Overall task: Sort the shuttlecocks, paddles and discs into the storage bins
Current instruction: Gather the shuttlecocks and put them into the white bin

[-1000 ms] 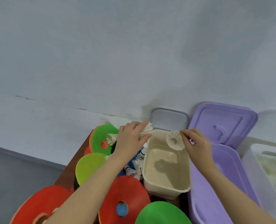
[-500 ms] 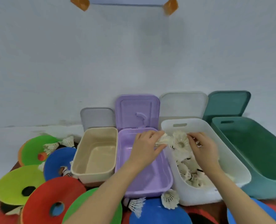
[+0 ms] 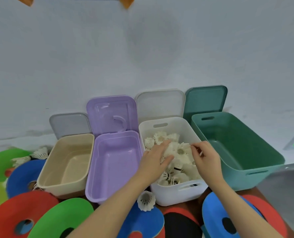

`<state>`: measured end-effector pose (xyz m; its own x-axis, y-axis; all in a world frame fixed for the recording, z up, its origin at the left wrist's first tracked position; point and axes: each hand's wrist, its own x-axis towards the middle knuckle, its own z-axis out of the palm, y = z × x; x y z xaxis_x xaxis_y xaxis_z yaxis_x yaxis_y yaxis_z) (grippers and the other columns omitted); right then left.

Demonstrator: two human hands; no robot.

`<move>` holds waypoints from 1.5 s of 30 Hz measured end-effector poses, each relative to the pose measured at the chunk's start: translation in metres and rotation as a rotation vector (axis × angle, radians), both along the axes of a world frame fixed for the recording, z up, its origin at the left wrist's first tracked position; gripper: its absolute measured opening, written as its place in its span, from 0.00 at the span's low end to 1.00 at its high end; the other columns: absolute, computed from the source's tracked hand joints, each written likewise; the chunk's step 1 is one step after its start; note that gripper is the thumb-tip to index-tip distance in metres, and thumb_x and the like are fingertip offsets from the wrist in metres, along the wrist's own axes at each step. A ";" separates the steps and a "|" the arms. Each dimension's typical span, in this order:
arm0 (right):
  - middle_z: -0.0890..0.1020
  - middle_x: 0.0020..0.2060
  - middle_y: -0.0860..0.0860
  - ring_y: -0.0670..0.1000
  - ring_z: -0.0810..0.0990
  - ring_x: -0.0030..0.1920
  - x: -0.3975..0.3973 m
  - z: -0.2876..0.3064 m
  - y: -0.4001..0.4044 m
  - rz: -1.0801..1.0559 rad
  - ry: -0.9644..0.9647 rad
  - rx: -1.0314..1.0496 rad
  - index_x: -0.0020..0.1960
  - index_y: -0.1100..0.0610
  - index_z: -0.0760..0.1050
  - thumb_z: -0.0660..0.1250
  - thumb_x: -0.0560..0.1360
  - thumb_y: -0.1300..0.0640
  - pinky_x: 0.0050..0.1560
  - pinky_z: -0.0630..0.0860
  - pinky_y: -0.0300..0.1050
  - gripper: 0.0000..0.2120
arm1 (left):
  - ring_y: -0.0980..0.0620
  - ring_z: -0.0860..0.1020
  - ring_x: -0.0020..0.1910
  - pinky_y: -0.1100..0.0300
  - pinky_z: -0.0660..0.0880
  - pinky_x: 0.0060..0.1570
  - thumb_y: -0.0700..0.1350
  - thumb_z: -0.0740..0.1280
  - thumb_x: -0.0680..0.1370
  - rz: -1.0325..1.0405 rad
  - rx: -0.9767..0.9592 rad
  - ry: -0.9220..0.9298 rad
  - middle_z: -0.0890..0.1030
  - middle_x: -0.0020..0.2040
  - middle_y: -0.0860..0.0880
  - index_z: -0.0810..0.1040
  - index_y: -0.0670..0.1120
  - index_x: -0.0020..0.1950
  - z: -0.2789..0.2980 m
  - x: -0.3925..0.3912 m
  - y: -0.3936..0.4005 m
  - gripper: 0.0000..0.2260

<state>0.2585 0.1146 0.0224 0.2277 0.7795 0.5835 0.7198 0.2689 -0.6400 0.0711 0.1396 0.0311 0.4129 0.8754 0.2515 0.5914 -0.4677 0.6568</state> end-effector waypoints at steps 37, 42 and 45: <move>0.81 0.45 0.51 0.53 0.79 0.46 -0.134 0.001 0.008 0.400 -0.338 -0.179 0.54 0.57 0.80 0.66 0.75 0.59 0.45 0.72 0.44 0.09 | 0.50 0.65 0.69 0.56 0.55 0.65 0.53 0.54 0.79 0.352 0.141 0.519 0.67 0.72 0.50 0.69 0.49 0.70 0.007 -0.153 -0.038 0.20; 0.79 0.45 0.47 0.47 0.78 0.46 -0.205 0.006 0.022 0.514 -0.287 -0.225 0.55 0.54 0.79 0.64 0.77 0.58 0.44 0.71 0.40 0.09 | 0.50 0.68 0.66 0.57 0.57 0.61 0.54 0.51 0.76 0.480 0.121 0.495 0.72 0.67 0.51 0.71 0.48 0.67 0.018 -0.229 -0.043 0.23; 0.79 0.45 0.47 0.46 0.76 0.44 -0.255 0.008 0.032 0.553 -0.271 -0.257 0.54 0.54 0.79 0.64 0.76 0.59 0.42 0.67 0.37 0.09 | 0.49 0.70 0.65 0.54 0.59 0.60 0.58 0.44 0.73 0.527 0.133 0.496 0.73 0.66 0.51 0.72 0.49 0.67 0.020 -0.280 -0.045 0.30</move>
<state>0.0033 0.1467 0.0302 -0.3742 0.8611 0.3441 0.6636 0.5079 -0.5492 -0.2085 0.0950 0.0508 0.0384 0.9642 0.2625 0.9728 -0.0961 0.2106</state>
